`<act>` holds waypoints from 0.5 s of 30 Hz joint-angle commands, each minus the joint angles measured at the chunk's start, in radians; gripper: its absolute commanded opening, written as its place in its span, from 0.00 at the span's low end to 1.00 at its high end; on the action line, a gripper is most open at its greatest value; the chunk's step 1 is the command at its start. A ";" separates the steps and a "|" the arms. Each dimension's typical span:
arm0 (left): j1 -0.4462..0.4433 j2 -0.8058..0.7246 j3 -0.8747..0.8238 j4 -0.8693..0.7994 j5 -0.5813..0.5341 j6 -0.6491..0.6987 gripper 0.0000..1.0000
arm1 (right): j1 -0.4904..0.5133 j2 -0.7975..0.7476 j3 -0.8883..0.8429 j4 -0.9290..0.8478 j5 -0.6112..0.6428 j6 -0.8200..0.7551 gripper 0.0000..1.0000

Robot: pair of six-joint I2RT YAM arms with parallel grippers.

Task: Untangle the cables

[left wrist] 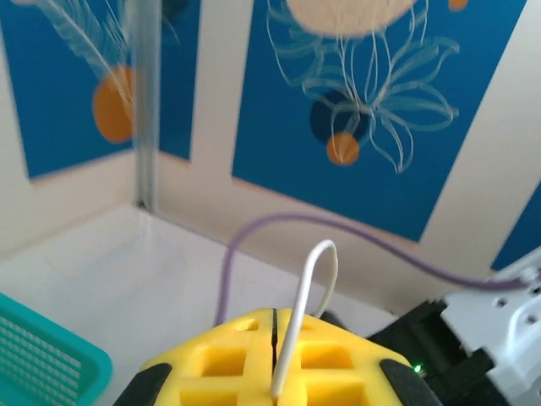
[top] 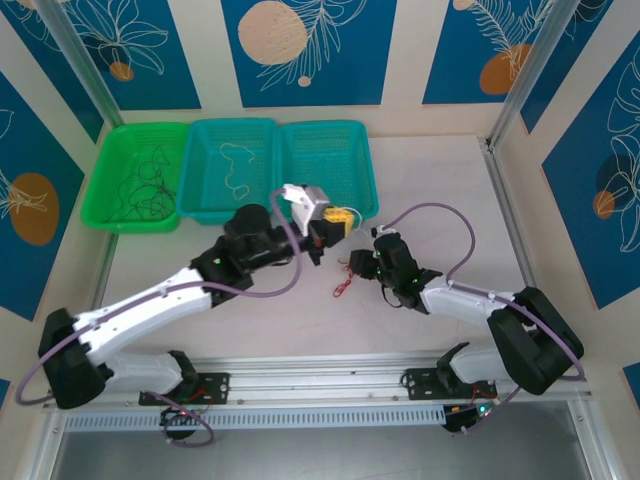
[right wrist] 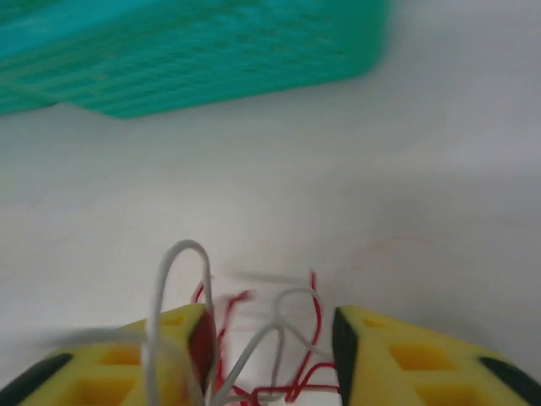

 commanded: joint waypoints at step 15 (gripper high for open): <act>0.158 -0.347 0.015 -0.241 -0.460 0.084 0.00 | -0.250 -0.244 -0.046 -0.391 -0.024 0.270 0.32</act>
